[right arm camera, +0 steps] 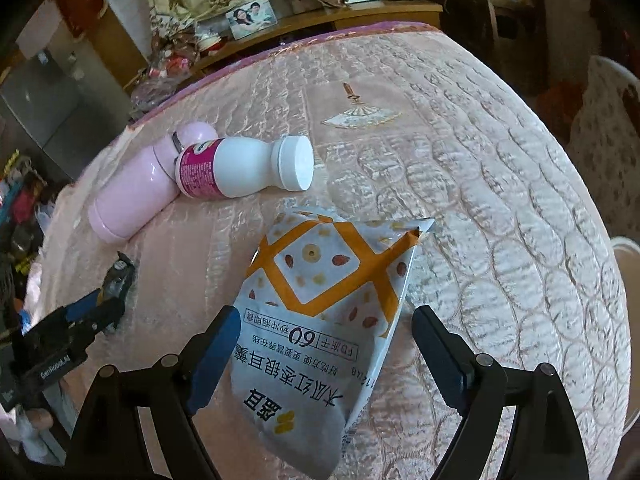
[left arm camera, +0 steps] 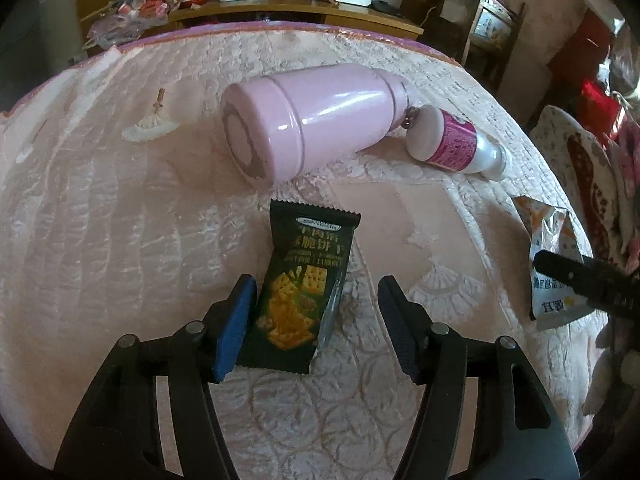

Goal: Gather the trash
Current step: 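Grasp the dark green cracker packet with the left gripper while the right grasps the orange-patterned snack bag, then carry cracker packet and snack bag over the white bucket and open both grippers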

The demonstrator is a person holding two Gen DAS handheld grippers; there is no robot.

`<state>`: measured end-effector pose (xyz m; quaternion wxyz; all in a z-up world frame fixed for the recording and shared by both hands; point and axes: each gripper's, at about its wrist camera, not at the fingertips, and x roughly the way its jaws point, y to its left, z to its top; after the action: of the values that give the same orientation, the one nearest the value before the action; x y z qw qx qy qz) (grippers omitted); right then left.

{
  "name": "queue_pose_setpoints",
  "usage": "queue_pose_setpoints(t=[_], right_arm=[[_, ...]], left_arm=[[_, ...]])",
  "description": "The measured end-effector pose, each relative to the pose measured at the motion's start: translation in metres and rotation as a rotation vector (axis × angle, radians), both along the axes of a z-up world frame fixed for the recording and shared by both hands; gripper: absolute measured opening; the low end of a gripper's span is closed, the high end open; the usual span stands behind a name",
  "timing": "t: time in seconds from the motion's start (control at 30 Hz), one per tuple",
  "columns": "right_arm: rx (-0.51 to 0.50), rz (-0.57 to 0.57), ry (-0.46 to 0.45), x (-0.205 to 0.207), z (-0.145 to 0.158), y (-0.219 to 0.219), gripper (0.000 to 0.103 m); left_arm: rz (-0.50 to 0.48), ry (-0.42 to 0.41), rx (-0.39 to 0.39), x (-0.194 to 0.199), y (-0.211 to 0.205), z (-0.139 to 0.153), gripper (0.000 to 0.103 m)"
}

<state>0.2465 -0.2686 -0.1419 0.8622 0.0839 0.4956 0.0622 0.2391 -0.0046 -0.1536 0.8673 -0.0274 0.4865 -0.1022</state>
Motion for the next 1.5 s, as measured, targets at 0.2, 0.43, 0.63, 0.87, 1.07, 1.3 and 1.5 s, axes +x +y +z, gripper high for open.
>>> queue_pose_setpoints(t=[0.2, 0.43, 0.63, 0.87, 1.07, 1.3, 1.5], right_arm=[[-0.029, 0.065, -0.065, -0.005, -0.001, 0.010, 0.037], [0.062, 0.099, -0.100, -0.036, 0.016, -0.007, 0.024], [0.102, 0.125, -0.121, -0.071, 0.031, -0.024, 0.023], [0.144, 0.100, -0.149, -0.106, 0.047, -0.056, 0.023], [0.139, 0.062, -0.170, -0.126, 0.060, -0.090, 0.023], [0.117, -0.005, -0.195, -0.145, 0.072, -0.133, 0.023], [0.099, -0.073, -0.206, -0.156, 0.077, -0.174, 0.023]], left_arm=[[0.017, -0.003, -0.006, -0.012, -0.001, 0.004, 0.028], [-0.018, -0.030, -0.057, -0.038, -0.013, 0.017, 0.020], [-0.067, -0.044, -0.087, -0.061, -0.039, 0.030, 0.020], [-0.126, -0.059, -0.081, -0.083, -0.081, 0.041, 0.020], [-0.186, -0.081, -0.068, -0.097, -0.124, 0.053, 0.020], [-0.263, -0.096, -0.059, -0.104, -0.177, 0.064, 0.020], [-0.330, -0.103, -0.048, -0.108, -0.223, 0.067, 0.020]])
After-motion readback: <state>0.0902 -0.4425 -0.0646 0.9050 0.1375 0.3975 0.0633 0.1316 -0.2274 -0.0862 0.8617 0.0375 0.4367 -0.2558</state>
